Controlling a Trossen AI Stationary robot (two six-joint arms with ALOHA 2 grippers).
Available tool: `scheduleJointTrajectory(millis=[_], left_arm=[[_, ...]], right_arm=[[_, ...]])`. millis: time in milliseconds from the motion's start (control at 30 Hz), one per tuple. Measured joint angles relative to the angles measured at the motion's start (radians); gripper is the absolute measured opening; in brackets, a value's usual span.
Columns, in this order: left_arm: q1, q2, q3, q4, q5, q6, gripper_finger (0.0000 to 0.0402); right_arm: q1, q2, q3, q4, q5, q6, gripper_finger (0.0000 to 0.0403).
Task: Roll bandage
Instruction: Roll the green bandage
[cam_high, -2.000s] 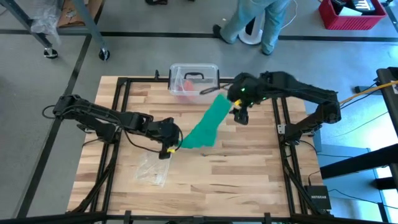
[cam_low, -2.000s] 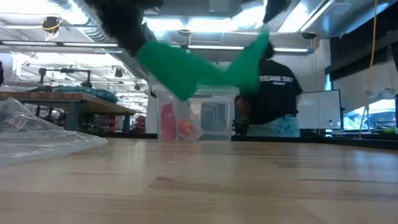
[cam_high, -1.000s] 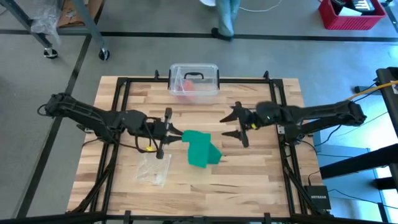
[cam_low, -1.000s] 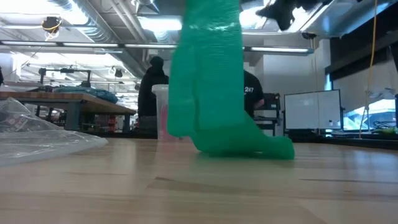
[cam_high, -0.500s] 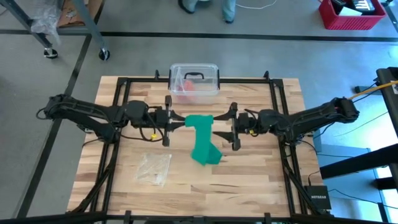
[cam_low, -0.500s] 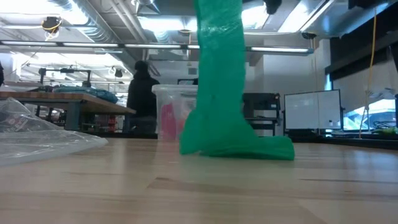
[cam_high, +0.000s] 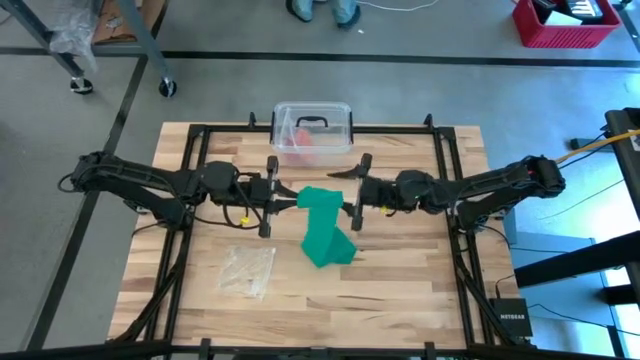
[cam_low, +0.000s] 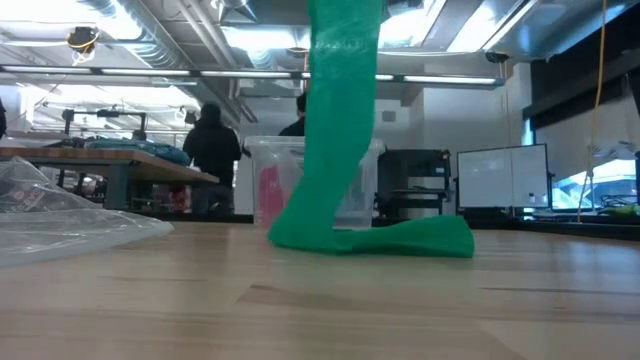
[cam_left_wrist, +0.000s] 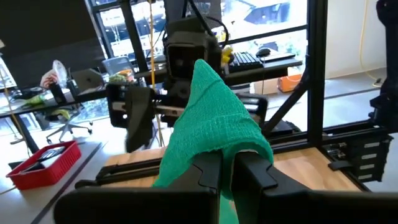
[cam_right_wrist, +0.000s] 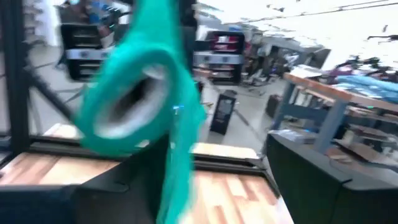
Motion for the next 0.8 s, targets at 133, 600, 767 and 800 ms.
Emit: scheduleJointTrajectory(millis=[133, 600, 767, 800], left_arm=[[0.000, 0.000, 0.000, 0.001, 0.000, 0.000, 0.0012], [-0.029, 0.000, 0.000, -0.026, 0.001, 0.054, 0.0012], [-0.048, 0.000, 0.000, -0.038, 0.001, 0.087, 0.0012], [-0.052, 0.000, 0.000, -0.043, 0.004, 0.087, 0.0012]], right_arm=[[0.002, 0.002, -0.002, -0.054, -0.009, 0.000, 0.0263], [0.001, 0.002, -0.001, -0.050, 0.002, -0.050, 0.0079], [0.001, 0.001, -0.001, -0.043, 0.011, -0.102, 0.0008], [0.001, 0.001, -0.001, -0.042, 0.015, -0.106, 0.0010]])
